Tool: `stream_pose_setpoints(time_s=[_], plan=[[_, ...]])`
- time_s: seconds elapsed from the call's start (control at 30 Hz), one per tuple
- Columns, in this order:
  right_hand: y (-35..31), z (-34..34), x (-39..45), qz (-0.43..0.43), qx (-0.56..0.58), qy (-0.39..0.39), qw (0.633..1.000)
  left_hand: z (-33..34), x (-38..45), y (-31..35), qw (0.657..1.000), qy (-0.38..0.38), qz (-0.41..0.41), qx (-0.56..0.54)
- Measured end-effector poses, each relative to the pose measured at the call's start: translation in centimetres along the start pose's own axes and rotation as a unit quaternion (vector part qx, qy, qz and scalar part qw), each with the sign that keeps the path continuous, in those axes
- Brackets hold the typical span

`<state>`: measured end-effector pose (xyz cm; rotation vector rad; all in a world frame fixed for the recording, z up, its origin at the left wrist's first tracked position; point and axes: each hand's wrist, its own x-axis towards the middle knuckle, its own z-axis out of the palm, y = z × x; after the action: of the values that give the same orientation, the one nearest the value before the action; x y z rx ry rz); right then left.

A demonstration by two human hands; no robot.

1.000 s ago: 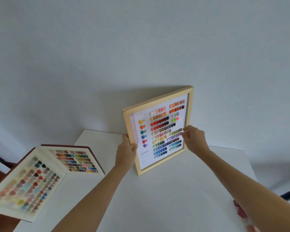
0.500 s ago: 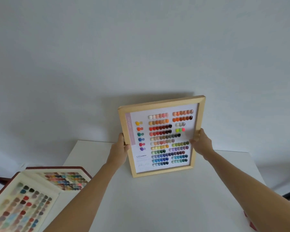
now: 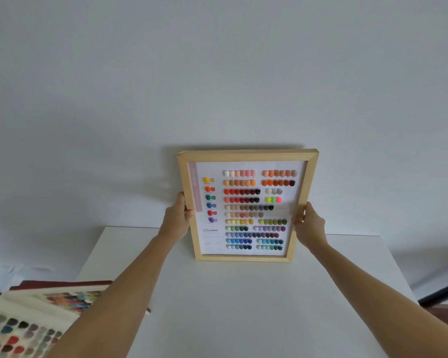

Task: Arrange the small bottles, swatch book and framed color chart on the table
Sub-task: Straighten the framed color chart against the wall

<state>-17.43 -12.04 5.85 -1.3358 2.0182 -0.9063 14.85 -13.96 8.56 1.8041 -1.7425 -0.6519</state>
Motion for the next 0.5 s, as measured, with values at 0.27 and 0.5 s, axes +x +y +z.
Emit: stream_pose_setpoints(time_s=[0.27,0.5], plan=[[-0.22,-0.22,-0.24,0.005,-0.016,-0.008,1.0,0.02,-0.05,-0.18,1.0,0.0,-0.004,-0.009],[-0.65,-0.58,-0.61,0.006,-0.016,-0.013,1.0,-0.16,-0.54,0.1,1.0,0.006,-0.013,-0.015]])
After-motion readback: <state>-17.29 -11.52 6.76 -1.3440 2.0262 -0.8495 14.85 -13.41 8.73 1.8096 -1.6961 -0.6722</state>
